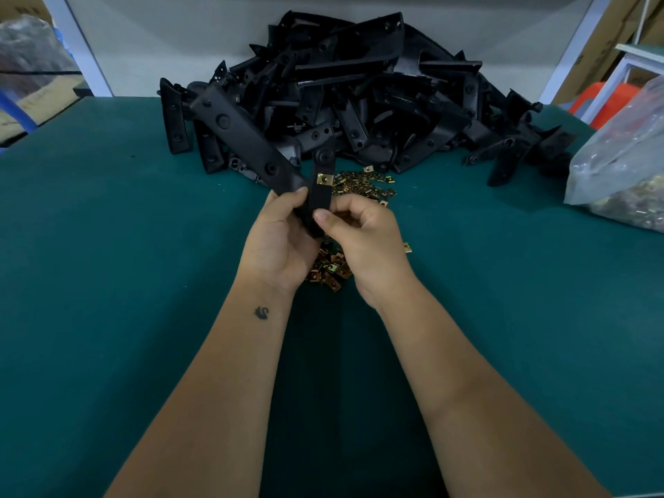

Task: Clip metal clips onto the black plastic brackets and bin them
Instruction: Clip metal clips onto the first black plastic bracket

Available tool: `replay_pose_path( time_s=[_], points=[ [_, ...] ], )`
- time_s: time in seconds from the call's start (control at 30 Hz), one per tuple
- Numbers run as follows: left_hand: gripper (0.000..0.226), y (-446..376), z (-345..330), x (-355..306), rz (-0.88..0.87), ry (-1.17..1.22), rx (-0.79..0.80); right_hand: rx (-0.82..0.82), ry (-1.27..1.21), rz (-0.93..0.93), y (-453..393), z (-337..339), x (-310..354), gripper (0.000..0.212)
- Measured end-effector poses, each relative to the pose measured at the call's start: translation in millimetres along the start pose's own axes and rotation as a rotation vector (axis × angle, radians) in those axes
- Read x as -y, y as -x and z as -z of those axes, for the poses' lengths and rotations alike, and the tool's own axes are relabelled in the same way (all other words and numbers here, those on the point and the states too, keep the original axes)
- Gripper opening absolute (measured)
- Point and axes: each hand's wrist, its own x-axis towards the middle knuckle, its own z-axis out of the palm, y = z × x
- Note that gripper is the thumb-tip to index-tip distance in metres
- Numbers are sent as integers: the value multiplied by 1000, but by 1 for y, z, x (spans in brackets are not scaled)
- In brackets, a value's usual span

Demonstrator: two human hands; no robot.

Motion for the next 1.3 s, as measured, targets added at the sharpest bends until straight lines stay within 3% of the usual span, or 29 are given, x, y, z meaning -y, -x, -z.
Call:
replay_pose_path(
  time_s=[0.37,0.47,0.63,0.9,1.17,1.3],
  points=[
    [6,-2,-2,2,58,-15,-44,14,7,-41,-2,8,5,11],
    [14,0,-4,3,86,-51,-43,15,-3,-83,-1,7,8,14],
    [27,3,-5,0,121,-105,-7,28,-296,-194,-2,9,14,20],
    [15,3,-8,0,70,-162,-80,-14,-65,-153,-1,11,12,14],
    [18,4,-9,-4,78,-187,-54,25,-140,-172,-1,11,14,12],
    [17,5,-10,-5,90,-193,-43,-46,-230,-171,-5,13,16,10]
  ],
)
